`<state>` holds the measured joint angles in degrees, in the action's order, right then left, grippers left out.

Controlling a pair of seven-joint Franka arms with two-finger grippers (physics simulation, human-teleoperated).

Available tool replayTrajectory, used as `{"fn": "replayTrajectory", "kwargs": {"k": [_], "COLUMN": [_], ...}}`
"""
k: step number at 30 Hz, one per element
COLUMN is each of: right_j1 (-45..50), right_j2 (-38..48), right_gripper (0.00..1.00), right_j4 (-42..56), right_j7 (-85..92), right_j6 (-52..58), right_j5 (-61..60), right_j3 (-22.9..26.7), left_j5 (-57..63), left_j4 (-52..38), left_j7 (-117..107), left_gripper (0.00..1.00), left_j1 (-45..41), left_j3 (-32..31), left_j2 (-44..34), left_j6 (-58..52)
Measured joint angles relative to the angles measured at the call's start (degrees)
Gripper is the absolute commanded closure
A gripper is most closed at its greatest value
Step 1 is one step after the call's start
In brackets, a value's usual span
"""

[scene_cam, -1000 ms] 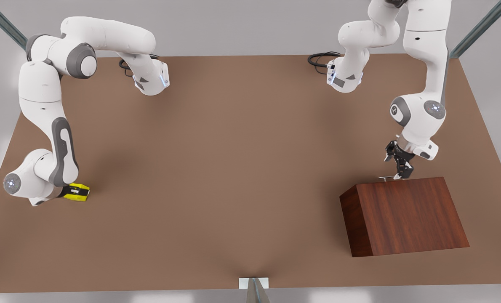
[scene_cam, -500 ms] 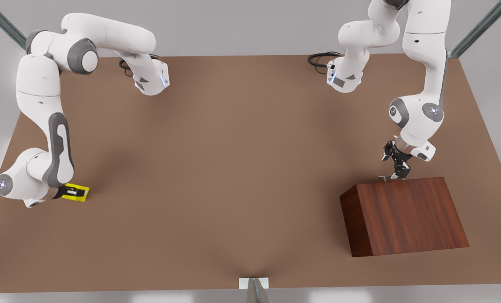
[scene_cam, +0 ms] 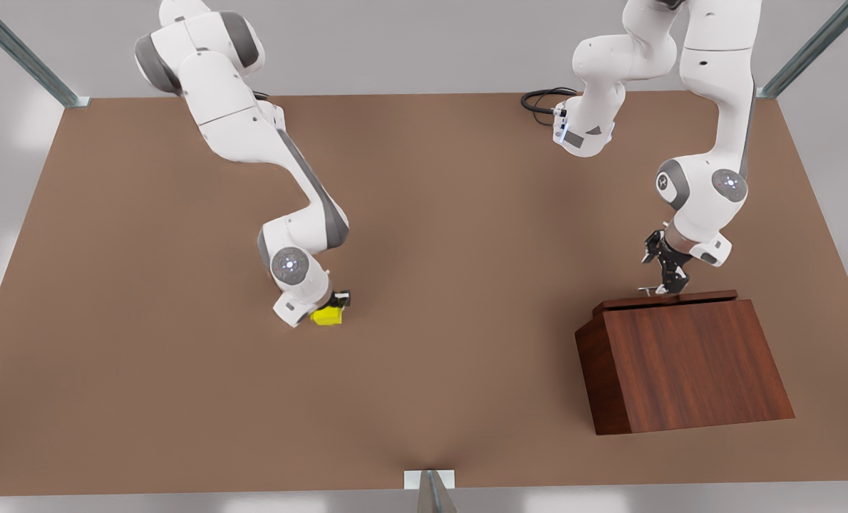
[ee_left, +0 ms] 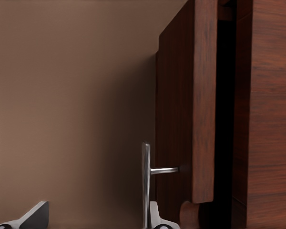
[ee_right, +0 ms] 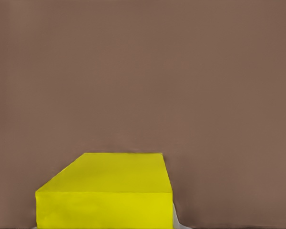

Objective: Open the drawer with left arm, place the square in the middle with right arm, and place the square in the drawer with left arm

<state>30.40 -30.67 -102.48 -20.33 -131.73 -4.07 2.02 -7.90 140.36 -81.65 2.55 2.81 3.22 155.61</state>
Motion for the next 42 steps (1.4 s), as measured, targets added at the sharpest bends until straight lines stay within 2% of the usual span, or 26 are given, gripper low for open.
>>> {"fn": "replayTrajectory", "kwargs": {"k": [3, 5, 9, 12, 15, 20, 28, 29, 30, 31, 37, 40, 42], "right_j1": [10.07, 12.7, 18.16, 20.14, 22.65, 23.3, 24.26, 24.35, 25.46, 25.5, 25.67, 24.03, 19.77], "right_j2": [-0.6, -1.95, -9.57, -16.9, -21.33, -20.67, -20.7, -20.69, -20.66, -20.65, -21.15, -12.97, -1.87], "right_gripper": [0.34, 0.34, 0.34, 0.33, 0.33, 0.33, 0.33, 0.3, 0.2, 0.0, 0.0, 0.0, 0.0], "right_j4": [1.28, 2.69, 13.82, 24.64, 29.79, 29.27, 26.28, 26.28, 26.28, 26.58, 27.68, 23.41, 15.38], "right_j7": [-3.7, -6.33, -7.44, -9.12, -9.65, -1.2, 3.03, 2.41, 2.35, 2.48, 2.57, 3.48, 3.58], "right_j6": [-2.14, -2.6, -2.48, -2.51, -2.77, -2.0, -2.03, -2.06, -2.06, -2.04, -2.91, -2.05, -1.09], "right_j5": [0.02, -0.04, -0.26, -5.87, -5.43, 2.29, 2.36, 1.37, 1.21, 1.19, 1.42, 1.78, 1.65], "right_j3": [0.08, 0.0, -0.03, -2.19, -2.61, -3.07, -3.04, -3.07, -3.08, -3.07, -3.07, -3.12, -3.0], "left_j5": [0.03, 0.03, 0.02, 0.0, 0.0, 0.06, 0.01, 0.0, 0.01, 0.01, -0.03, -0.01, 0.05], "left_j4": [1.13, 1.77, 2.51, 3.99, 4.52, 5.59, 7.9, 7.99, 8.19, 8.98, 11.45, 11.96, 11.83], "left_j7": [0.0, 0.0, 0.0, 0.0, 0.0, 0.0, -0.17, -0.18, -0.18, -0.18, -0.26, -0.26, -0.09], "left_gripper": [0.0, 0.0, 0.0, 0.0, 0.0, 0.0, 0.0, 0.0, 0.0, 0.0, 0.0, 0.0, 0.0], "left_j1": [0.07, 0.04, 0.06, -0.02, -0.47, -0.28, -0.04, -0.01, -0.02, -0.05, -0.25, -0.29, -0.37], "left_j3": [0.0, 0.02, 0.0, 0.1, 0.61, 0.96, 1.32, 1.4, 1.4, 1.48, 1.58, 1.74, 1.99], "left_j2": [-1.43, -1.78, -2.25, -3.68, -4.65, -5.86, -7.74, -7.87, -7.88, -8.43, -11.39, -12.73, -16.55], "left_j6": [-0.75, -0.93, -1.09, -1.49, -2.23, -3.04, -3.12, -3.12, -3.19, -3.21, -4.88, -5.82, -11.26]}}
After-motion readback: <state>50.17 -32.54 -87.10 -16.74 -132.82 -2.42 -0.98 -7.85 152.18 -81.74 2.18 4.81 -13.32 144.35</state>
